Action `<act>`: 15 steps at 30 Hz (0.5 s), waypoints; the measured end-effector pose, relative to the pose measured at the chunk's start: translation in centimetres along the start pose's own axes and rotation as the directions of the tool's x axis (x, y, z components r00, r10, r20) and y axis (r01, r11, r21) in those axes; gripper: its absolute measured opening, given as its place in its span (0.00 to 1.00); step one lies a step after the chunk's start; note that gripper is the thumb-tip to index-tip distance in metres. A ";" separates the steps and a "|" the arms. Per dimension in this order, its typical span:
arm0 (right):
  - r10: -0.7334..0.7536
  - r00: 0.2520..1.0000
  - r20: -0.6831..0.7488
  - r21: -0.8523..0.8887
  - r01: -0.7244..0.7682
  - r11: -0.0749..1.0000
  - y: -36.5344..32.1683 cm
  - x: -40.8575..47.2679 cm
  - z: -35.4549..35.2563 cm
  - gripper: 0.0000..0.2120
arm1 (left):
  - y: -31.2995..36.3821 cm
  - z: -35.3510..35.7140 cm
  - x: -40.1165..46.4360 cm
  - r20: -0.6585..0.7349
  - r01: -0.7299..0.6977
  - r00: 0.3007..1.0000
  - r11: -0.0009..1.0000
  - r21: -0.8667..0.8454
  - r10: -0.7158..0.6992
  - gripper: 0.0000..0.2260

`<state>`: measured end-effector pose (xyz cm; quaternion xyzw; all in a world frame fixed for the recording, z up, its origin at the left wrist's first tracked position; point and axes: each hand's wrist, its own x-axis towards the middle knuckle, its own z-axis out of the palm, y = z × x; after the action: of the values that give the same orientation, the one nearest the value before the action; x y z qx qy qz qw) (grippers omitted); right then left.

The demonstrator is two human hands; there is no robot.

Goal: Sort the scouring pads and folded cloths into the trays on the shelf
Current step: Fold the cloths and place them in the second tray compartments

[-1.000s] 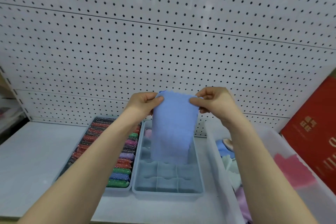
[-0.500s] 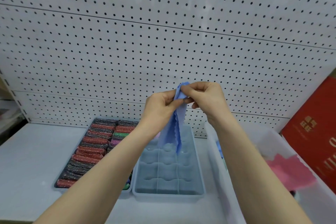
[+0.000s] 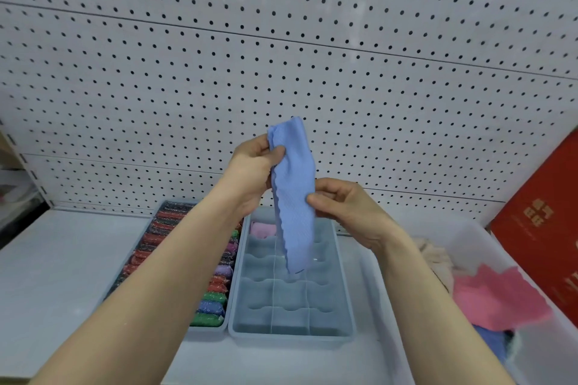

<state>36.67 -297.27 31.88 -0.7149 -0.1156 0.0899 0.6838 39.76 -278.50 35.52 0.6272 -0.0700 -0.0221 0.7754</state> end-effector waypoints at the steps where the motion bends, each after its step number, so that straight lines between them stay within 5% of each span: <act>1: -0.006 0.999 -0.047 0.019 0.007 1.000 0.0 0.2 0.3 0.09 | 0.0 0.0 0.1 0.000 0.019 1.000 1.000 -0.020 -0.019 0.07; 4: 0.000 0.986 -0.169 0.052 0.009 0.999 0.3 0.7 0.6 0.05 | -0.6 -0.3 -0.2 0.072 0.136 0.989 0.990 -0.048 -0.133 0.11; 7: 0.039 0.971 -0.236 0.059 -0.026 0.998 0.9 0.7 0.6 0.07 | -3.1 -0.8 -1.3 0.163 0.238 0.954 0.966 0.099 -0.251 0.11; 9: 0.068 0.965 -0.255 0.043 -0.059 0.997 1.5 0.7 0.6 0.06 | -4.9 -0.8 -1.8 0.123 0.254 0.955 0.959 0.126 -0.269 0.11; 15: 0.008 0.957 -0.290 0.025 -0.001 1.000 1.1 1.0 0.4 0.09 | -5.4 -0.2 -1.4 -0.016 0.045 0.999 0.988 0.145 -0.043 0.10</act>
<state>37.56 -296.63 30.83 -0.7123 -0.0111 -0.0130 0.7017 38.67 -279.31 30.15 0.6836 -0.0527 -0.0300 0.7274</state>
